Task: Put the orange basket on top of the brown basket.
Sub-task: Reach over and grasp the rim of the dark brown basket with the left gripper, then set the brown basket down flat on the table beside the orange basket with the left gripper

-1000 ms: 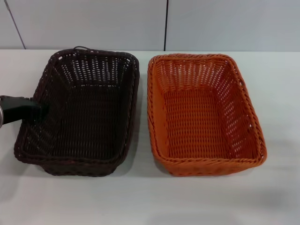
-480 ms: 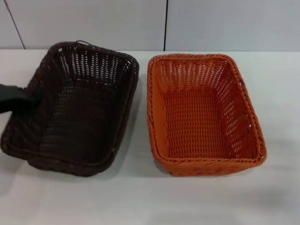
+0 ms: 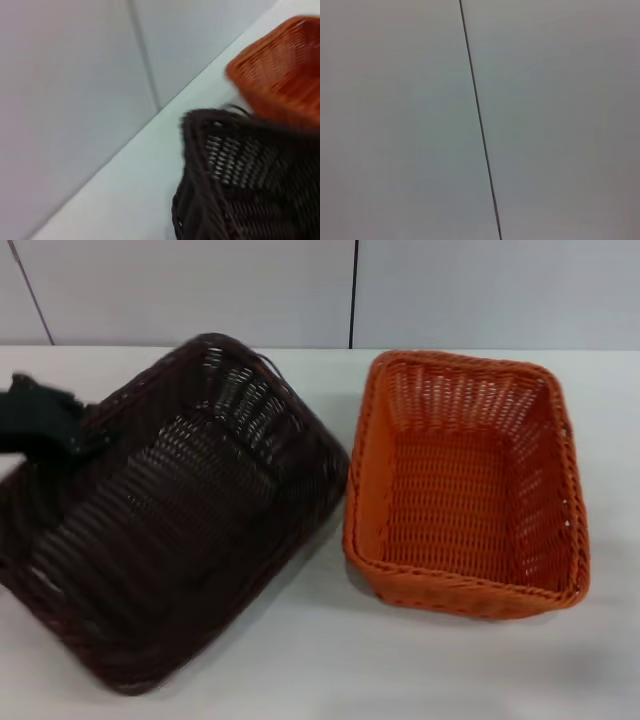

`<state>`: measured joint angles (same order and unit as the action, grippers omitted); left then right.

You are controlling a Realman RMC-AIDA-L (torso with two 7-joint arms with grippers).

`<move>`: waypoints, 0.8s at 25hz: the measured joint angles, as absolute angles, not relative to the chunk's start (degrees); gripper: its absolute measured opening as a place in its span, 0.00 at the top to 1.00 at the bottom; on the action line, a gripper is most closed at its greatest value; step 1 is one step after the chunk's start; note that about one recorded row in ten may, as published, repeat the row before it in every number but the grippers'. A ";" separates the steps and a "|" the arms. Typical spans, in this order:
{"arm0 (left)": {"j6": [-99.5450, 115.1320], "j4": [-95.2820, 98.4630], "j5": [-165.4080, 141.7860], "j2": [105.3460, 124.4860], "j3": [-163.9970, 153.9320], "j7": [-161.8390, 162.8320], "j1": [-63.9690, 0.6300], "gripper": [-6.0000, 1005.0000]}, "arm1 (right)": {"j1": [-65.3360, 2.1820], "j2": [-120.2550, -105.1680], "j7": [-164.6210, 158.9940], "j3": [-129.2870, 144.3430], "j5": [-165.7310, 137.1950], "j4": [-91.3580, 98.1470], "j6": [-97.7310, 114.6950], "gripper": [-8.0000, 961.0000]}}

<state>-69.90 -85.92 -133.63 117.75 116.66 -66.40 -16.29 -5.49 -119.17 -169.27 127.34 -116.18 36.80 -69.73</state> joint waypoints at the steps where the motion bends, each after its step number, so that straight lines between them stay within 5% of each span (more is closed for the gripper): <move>1: -79.48 -85.79 -131.43 117.52 124.19 -74.78 -20.99 0.75 | -5.48 -119.19 -169.27 127.34 -116.18 36.80 -69.75 0.26; 6: -83.05 -85.38 -131.30 117.20 127.60 -77.58 -23.59 0.75 | -5.38 -119.26 -169.28 127.64 -116.18 36.90 -69.79 0.26; 7: -87.42 -81.31 -130.81 114.11 130.05 -83.30 -28.50 0.76 | -5.29 -119.26 -169.27 127.83 -116.14 36.95 -69.82 0.26; 12: -88.73 -76.90 -130.00 112.62 129.73 -85.45 -31.77 0.82 | -5.09 -119.34 -169.27 127.86 -116.10 36.99 -69.88 0.26; 20: -86.64 -68.68 -130.30 113.19 129.62 -90.08 -37.23 0.82 | -4.80 -119.34 -169.27 127.88 -116.10 37.00 -69.88 0.26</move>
